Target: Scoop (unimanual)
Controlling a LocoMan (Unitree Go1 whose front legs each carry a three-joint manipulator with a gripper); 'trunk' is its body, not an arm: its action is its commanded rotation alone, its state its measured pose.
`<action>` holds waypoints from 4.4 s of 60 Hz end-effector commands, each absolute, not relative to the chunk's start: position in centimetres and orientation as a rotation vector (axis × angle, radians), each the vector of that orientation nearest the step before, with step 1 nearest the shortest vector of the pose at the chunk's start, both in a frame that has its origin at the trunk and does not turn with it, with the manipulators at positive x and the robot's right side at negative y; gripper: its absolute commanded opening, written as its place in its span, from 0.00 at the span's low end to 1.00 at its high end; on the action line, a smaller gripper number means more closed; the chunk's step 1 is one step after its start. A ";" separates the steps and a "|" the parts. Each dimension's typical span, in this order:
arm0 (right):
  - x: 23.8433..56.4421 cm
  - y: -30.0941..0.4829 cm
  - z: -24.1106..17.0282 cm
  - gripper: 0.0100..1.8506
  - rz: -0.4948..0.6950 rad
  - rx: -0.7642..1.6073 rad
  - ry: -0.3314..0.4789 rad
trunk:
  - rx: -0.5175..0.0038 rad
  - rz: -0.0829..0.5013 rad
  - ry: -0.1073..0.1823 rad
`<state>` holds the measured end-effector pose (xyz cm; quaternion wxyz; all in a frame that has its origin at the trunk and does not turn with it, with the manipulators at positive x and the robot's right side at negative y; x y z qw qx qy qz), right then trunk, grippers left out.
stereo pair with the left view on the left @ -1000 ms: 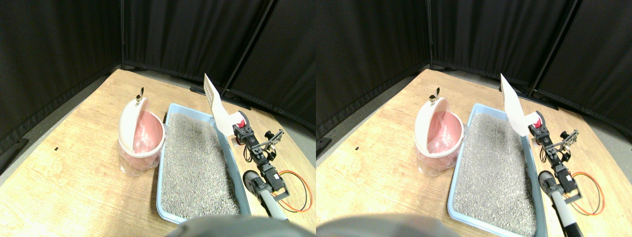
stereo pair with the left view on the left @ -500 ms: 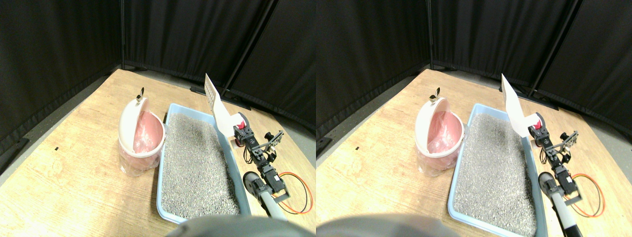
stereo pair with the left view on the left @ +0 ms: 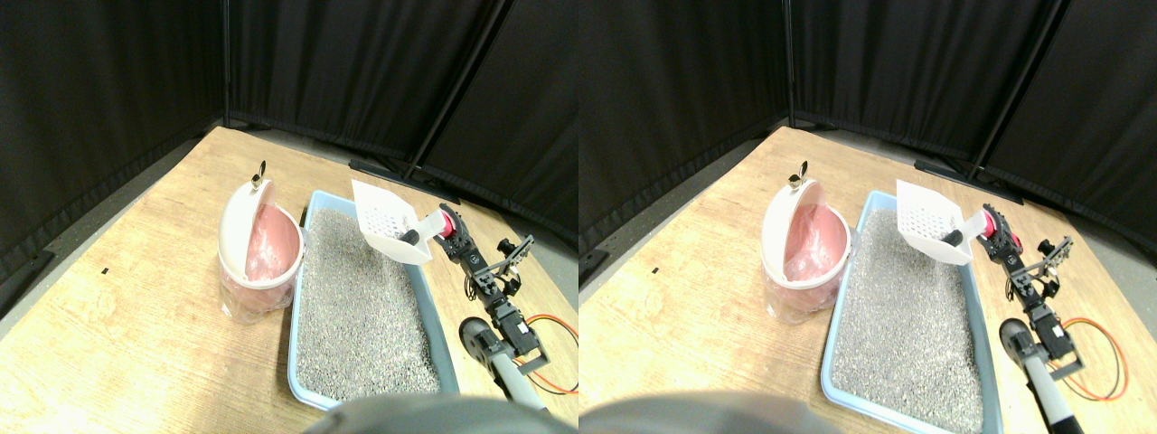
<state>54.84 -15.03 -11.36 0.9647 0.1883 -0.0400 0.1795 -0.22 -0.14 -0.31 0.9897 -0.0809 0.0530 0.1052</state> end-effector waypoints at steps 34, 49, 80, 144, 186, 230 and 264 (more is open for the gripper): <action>54.8 -13.1 -8.4 0.02 0.522 0.204 -0.109 | -0.190 0.269 0.113; 54.9 -11.9 -8.1 0.02 0.586 0.122 -0.071 | -0.202 0.300 0.112; 55.7 -9.6 -7.4 0.02 0.644 0.092 -0.014 | -0.222 0.343 0.096; 57.4 -5.0 -7.7 0.02 0.702 -0.179 0.077 | -0.257 0.389 0.080; 56.6 -3.6 -6.6 0.02 0.705 -0.281 0.097 | -0.261 0.389 0.087; 56.9 -2.1 -5.9 0.02 0.677 -0.410 0.163 | -0.266 0.387 0.090; 57.0 -2.2 -5.3 0.02 0.688 -0.440 0.122 | -0.264 0.383 0.091</action>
